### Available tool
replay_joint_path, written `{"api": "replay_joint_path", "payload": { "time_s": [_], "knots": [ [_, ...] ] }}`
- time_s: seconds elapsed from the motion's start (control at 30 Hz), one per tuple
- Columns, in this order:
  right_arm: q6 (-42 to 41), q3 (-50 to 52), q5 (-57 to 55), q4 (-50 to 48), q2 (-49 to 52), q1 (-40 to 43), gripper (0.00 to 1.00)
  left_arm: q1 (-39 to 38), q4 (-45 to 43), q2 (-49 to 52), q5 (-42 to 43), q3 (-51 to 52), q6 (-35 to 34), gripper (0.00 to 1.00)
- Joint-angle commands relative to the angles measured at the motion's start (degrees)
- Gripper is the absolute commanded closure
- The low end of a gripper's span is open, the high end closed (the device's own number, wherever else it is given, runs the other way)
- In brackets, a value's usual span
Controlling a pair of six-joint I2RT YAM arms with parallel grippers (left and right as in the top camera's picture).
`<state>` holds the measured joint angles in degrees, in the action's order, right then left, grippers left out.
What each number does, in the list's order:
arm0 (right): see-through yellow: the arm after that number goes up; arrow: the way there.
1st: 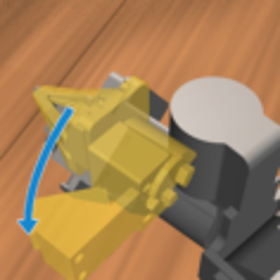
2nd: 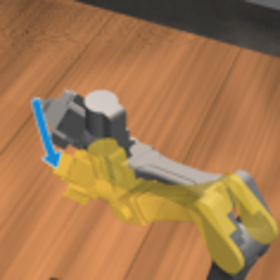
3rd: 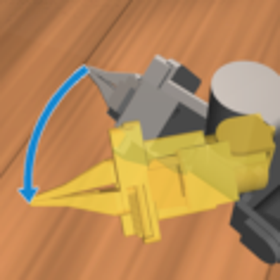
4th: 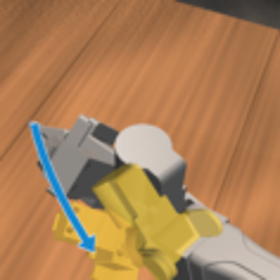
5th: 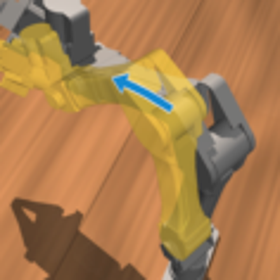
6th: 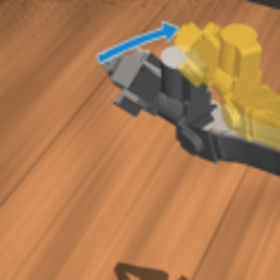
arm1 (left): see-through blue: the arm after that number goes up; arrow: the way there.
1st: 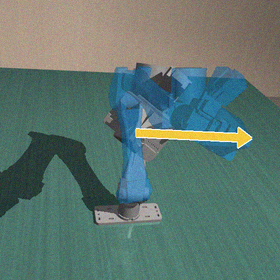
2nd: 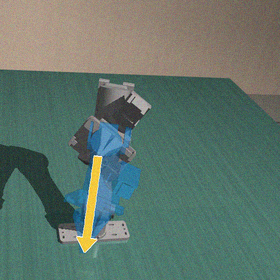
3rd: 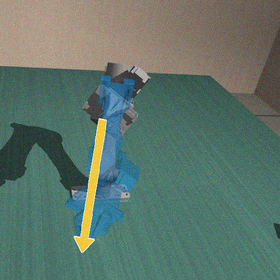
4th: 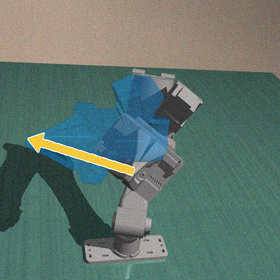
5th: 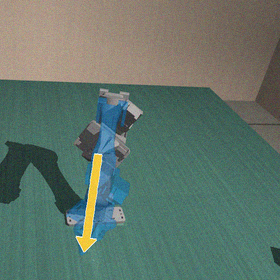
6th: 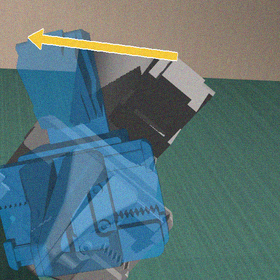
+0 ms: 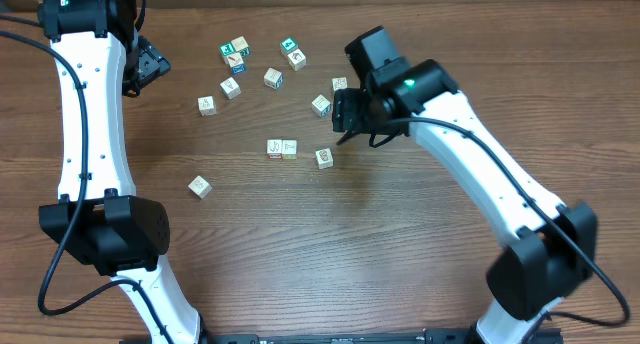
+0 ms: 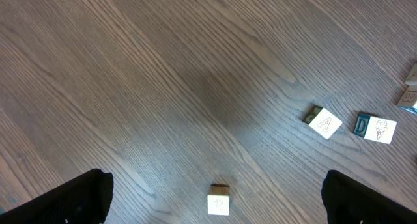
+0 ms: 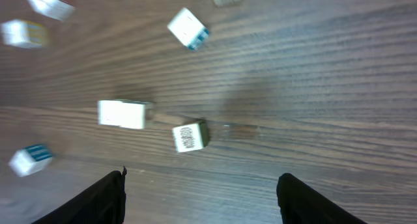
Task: Form a horizontal line
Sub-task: 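Position the right gripper above the pineapple block beside the 7 block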
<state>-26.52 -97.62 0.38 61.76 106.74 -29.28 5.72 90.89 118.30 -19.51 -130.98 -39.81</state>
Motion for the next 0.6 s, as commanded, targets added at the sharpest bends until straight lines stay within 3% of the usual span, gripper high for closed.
{"api": "replay_joint_path", "payload": {
  "time_s": [0.0,0.57],
  "knots": [
    [-0.7,-1.0,-1.6,0.0,2.5,-0.5,0.28,-0.1,0.1,-0.5,-0.1,-0.7,1.3,0.0],
    [-0.6,-1.0,-3.1,-3.1,16.6,-5.2,0.26,-0.1,0.1,-0.5,-0.1,-0.7,1.3,0.0]
  ]
}}
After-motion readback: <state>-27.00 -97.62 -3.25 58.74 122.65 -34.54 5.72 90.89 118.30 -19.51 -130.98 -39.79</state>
